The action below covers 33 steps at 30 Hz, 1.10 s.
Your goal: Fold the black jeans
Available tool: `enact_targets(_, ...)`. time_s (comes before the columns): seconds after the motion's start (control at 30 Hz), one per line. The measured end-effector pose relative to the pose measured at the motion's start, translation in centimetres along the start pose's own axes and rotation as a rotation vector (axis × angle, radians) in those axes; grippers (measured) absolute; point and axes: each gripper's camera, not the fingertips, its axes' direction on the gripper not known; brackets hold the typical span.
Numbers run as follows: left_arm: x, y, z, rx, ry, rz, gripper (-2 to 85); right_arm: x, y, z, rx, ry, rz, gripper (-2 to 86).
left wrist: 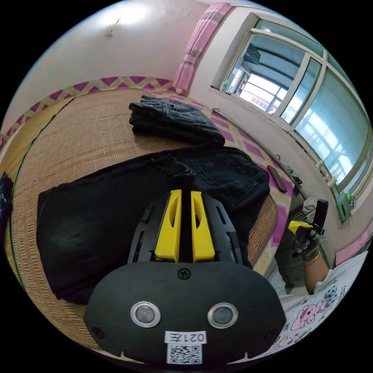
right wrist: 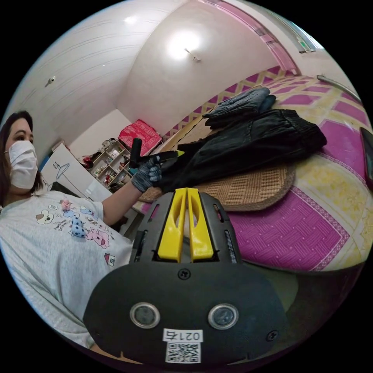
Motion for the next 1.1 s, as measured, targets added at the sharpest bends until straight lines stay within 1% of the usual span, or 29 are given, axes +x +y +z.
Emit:
enact_targets(0.07,0.1,0.9,3.0,-0.093,0.02,-0.013,4.3,0.7,-0.5,-0.6,0.03,0.0,0.02,0.9)
enact_targets(0.13,-0.3,1.3,2.3,-0.049,0.083,-0.037,4.5,1.6,-1.0,-1.4,0.084,0.045,0.089,3.5)
enact_targets(0.2,-0.1,1.6,1.4,-0.02,0.177,0.008,3.9,3.8,-1.6,-3.2,0.168,0.107,0.226,7.5)
enact_targets(0.23,0.2,1.9,0.8,-0.014,0.244,0.054,2.8,4.5,-1.8,-3.7,0.191,0.114,0.265,8.3)
enact_targets(0.27,0.2,2.2,0.1,-0.003,0.266,0.073,2.1,6.0,-2.0,-4.7,0.235,0.112,0.334,9.7)
enact_targets(0.3,0.1,2.5,-0.3,0.007,0.262,0.075,1.8,7.9,-2.3,-5.7,0.274,0.107,0.416,10.6)
enact_targets(0.4,-1.1,4.1,-2.2,0.055,0.258,0.045,0.0,11.6,-3.3,-7.4,0.343,0.137,0.568,12.8)
enact_targets(0.5,-2.4,6.0,-3.4,0.069,0.267,0.005,-0.8,14.0,-5.0,-7.4,0.346,0.142,0.638,13.3)
enact_targets(0.63,-3.3,8.7,-5.3,0.084,0.221,-0.009,-0.9,15.4,-7.5,-6.4,0.326,0.116,0.674,13.8)
enact_targets(0.73,-4.1,10.1,-6.5,0.109,0.205,-0.036,-0.9,17.2,-8.9,-5.5,0.331,0.044,0.721,13.5)
enact_targets(0.87,-5.5,11.6,-7.2,0.135,0.22,-0.085,-0.9,18.6,-10.6,-2.9,0.348,-0.03,0.708,11.5)
enact_targets(0.93,-6.2,12.1,-7.2,0.133,0.228,-0.105,-0.9,19.0,-11.0,-1.4,0.336,-0.122,0.71,8.8)
enact_targets(1.03,-7.1,12.9,-7.6,0.135,0.234,-0.121,-0.9,15.8,-12.4,-0.9,0.349,-0.048,0.639,6.0)
enact_targets(1.1,-7.6,13.4,-8.0,0.14,0.228,-0.123,-1.0,10.2,-15.9,-0.5,0.307,0.037,0.479,5.6)
